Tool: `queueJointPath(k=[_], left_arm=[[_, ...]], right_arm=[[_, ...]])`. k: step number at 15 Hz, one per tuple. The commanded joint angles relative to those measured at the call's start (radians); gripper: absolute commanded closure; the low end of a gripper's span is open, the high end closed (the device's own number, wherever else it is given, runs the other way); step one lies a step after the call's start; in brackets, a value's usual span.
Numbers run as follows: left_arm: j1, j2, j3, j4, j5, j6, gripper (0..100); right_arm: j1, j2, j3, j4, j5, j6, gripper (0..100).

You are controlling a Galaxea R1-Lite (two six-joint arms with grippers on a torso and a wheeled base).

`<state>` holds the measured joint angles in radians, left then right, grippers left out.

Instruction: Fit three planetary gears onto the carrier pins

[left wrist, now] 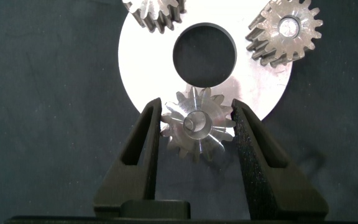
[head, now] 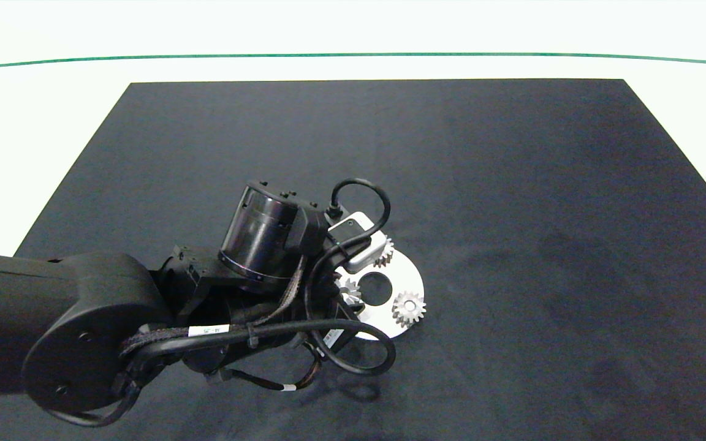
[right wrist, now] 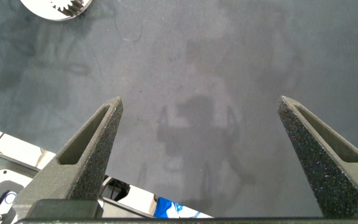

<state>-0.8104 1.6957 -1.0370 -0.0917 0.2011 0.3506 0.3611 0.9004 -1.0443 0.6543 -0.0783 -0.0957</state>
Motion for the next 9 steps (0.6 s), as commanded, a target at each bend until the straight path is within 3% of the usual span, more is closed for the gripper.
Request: queueJointPath(k=[1,9], left_arm=[[0.000,-0.013,0.000,0.001,0.001,0.004,100],[0.013,-0.011,0.012,0.001,0.001,0.002,100]], right_arm=[[0.001,0.000,0.001,0.004,0.000,-0.001,0],[-0.001,-0.006,-0.002,0.004,0.000,-0.001,0]])
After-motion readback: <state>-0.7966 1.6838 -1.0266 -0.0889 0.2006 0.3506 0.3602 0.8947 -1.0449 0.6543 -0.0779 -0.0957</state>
